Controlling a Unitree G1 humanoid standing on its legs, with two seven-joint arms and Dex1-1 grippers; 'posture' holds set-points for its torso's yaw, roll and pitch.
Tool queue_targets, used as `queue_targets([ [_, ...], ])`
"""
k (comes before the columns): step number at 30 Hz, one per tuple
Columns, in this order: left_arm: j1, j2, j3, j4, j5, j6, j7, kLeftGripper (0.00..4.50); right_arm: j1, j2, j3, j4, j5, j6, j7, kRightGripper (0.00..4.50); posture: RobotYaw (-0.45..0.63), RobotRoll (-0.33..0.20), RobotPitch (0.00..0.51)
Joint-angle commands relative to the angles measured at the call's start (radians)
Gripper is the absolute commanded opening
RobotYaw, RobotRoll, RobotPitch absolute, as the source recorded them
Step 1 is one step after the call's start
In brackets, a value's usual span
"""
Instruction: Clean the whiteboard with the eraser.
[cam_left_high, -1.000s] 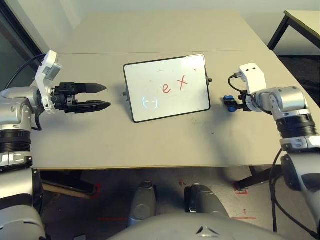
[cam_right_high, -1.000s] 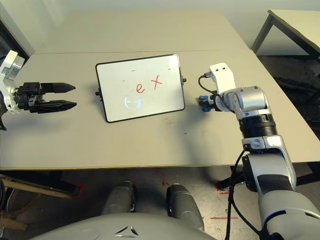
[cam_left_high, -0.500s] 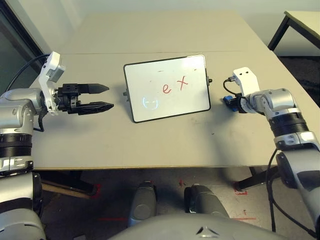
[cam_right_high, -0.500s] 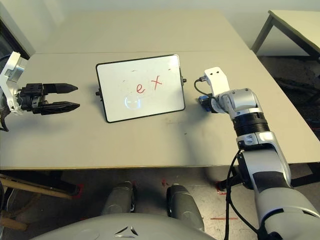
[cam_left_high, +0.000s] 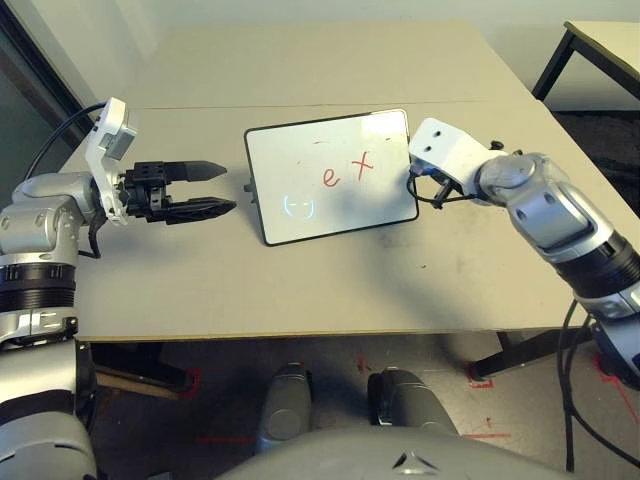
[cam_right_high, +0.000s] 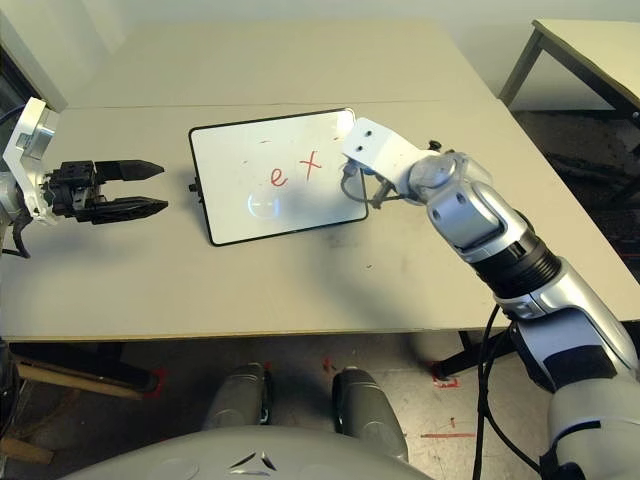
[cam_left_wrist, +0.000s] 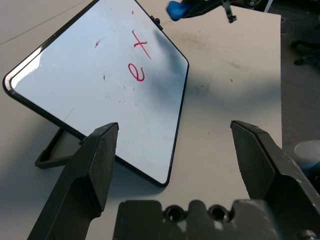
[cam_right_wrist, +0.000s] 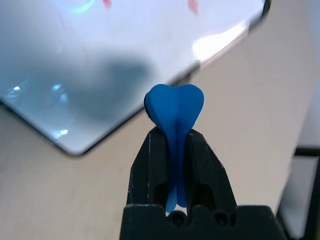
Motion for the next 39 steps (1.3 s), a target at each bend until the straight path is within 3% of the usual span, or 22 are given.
queue_targets([
  [1,-0.016,-0.011,-0.018,-0.021,-0.007,0.007,0.005,4.50,-0.026,0.031,0.055,0.039,-0.064,-0.053,0.007,0.24,0.25,0.000,0.031],
  [5,-0.018,-0.017,-0.016,-0.034,-0.013,0.017,0.007,4.50,-0.054,0.070,0.111,0.107,-0.139,-0.121,0.020,0.24,0.25,0.000,0.032],
  [17,0.010,-0.016,0.004,-0.068,-0.025,0.023,0.028,4.50,-0.065,0.140,0.145,0.248,-0.295,-0.264,0.057,0.24,0.28,0.000,0.024],
  [33,0.014,-0.006,0.008,-0.087,-0.043,0.028,0.047,4.50,-0.061,0.288,0.167,0.276,-0.436,-0.362,0.106,0.24,0.30,0.000,0.008],
  [39,0.009,-0.005,0.004,-0.085,-0.044,0.026,0.046,4.50,-0.060,0.288,0.148,0.311,-0.465,-0.384,0.112,0.24,0.30,0.000,0.009],
])
